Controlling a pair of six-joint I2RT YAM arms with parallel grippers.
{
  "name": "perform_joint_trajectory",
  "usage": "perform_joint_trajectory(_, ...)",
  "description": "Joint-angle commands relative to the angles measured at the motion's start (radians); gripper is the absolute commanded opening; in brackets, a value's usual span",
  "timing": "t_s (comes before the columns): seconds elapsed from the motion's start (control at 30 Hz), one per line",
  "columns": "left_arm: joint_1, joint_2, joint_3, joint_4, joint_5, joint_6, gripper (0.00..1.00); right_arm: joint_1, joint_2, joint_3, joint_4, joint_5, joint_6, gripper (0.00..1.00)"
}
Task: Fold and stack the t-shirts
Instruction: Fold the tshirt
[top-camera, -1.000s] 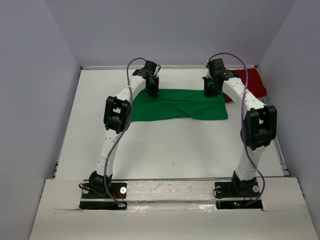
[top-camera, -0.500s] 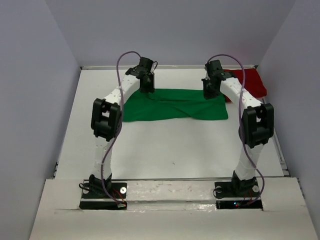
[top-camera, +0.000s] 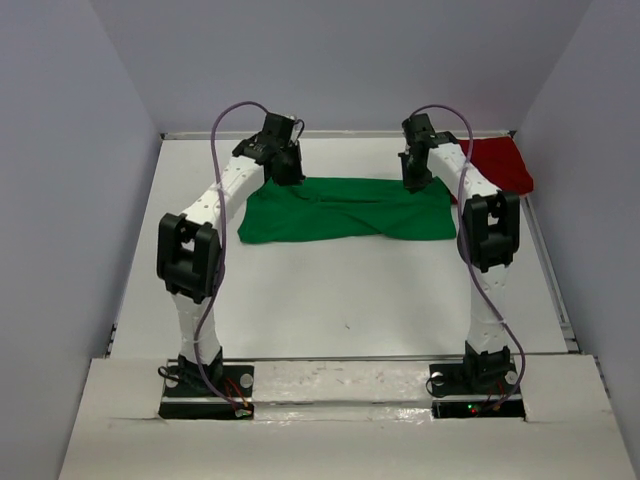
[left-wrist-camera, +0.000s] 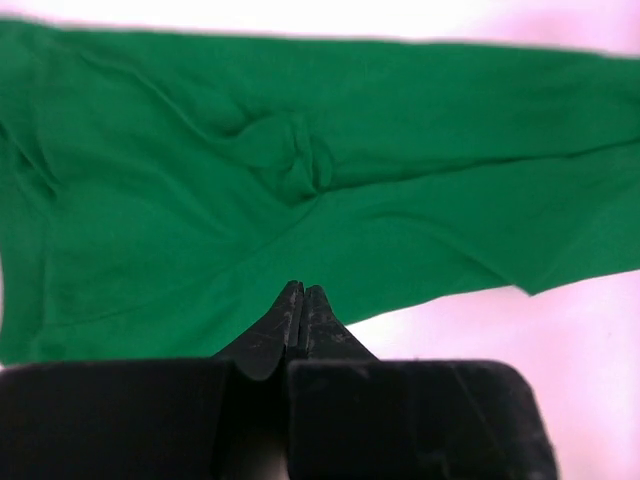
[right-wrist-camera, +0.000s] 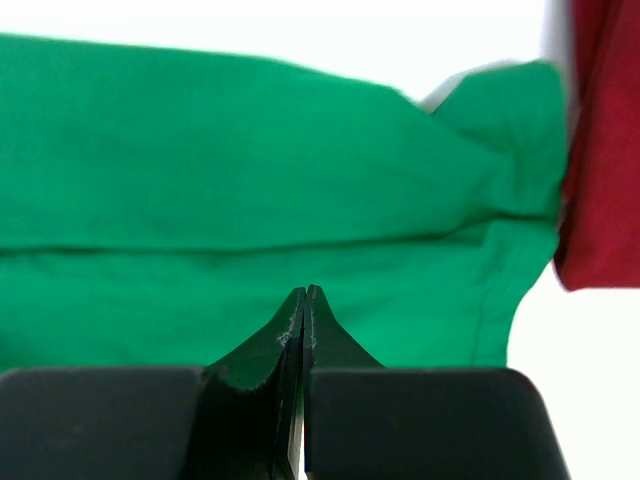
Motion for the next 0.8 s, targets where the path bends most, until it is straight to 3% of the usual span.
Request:
perform_joint_trajectory(0.0, -0.006, 0.079, -0.010, -0.042, 0.078, -0.053, 0.00, -0.043, 0.018, 0.089, -0.044, 0.012, -0.022, 0.00)
perform_joint_trajectory(0.27, -0.006, 0.185, 0.049, -0.059, 0.067, -0.065, 0.00, -0.053, 0.029, 0.065, -0.032, -0.017, -0.008, 0.00)
perform_joint_trajectory(0.57, 0.012, 0.323, 0.174, -0.106, 0.061, -0.053, 0.00, -0.053, -0.017, -0.116, 0.055, -0.033, 0.019, 0.00)
perform_joint_trajectory(0.77, 0.040, 0.450, 0.318, -0.160, 0.083, -0.050, 0.00, -0.053, -0.007, -0.151, 0.072, -0.017, 0.013, 0.00)
